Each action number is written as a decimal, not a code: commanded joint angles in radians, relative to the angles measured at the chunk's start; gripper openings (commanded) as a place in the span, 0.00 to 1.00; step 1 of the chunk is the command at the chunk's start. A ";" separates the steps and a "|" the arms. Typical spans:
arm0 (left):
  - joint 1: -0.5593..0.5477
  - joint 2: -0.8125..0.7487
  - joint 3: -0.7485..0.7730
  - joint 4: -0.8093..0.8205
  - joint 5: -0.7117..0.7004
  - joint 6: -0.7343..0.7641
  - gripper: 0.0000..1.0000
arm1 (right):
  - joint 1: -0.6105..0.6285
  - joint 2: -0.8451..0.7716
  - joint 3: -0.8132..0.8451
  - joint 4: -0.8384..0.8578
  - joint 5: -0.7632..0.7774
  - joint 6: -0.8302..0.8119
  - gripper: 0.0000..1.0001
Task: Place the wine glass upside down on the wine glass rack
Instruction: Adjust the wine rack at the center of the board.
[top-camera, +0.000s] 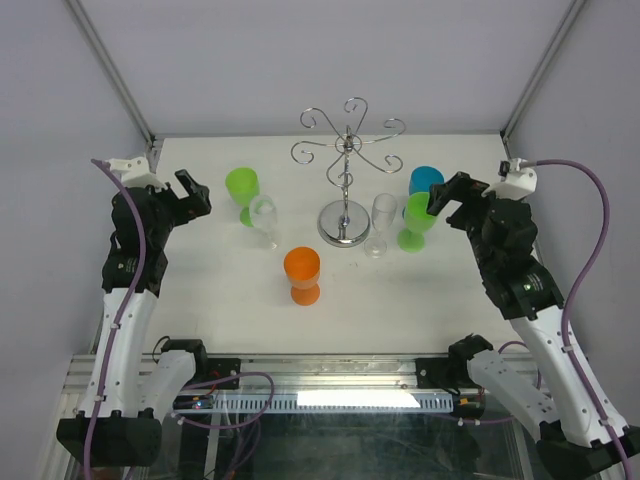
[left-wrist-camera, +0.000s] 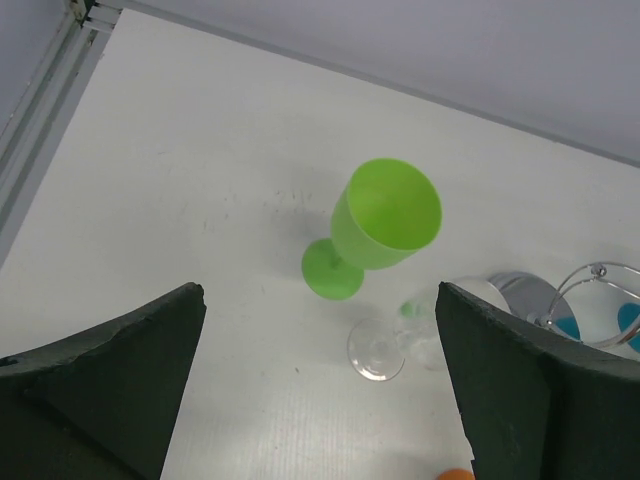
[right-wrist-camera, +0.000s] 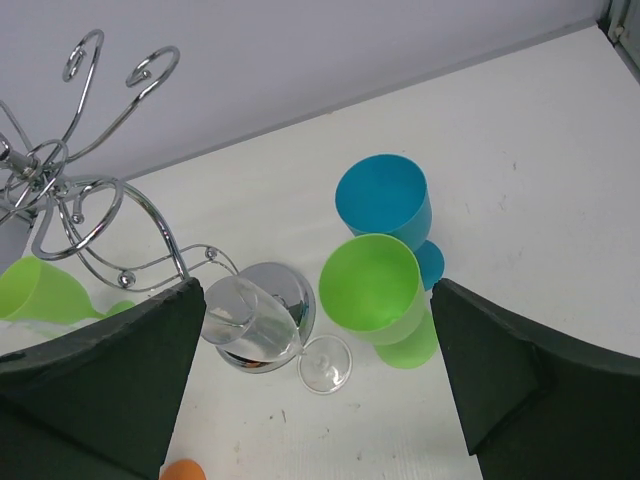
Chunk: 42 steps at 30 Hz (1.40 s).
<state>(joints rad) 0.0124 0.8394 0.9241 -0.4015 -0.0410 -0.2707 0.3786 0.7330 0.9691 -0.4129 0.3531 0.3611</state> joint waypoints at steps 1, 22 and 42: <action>-0.006 -0.014 -0.021 0.082 0.046 0.032 0.99 | 0.005 -0.024 0.014 0.068 0.012 -0.001 1.00; -0.005 -0.023 -0.022 0.141 0.043 0.017 0.99 | 0.005 0.173 0.266 -0.128 -0.152 -0.100 1.00; -0.006 -0.033 -0.064 0.139 0.114 0.034 0.99 | 0.151 0.621 0.817 -0.254 -0.358 -0.155 0.89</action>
<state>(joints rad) 0.0124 0.8276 0.8658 -0.3077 0.0338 -0.2600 0.4618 1.2781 1.6951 -0.6559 0.0299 0.2405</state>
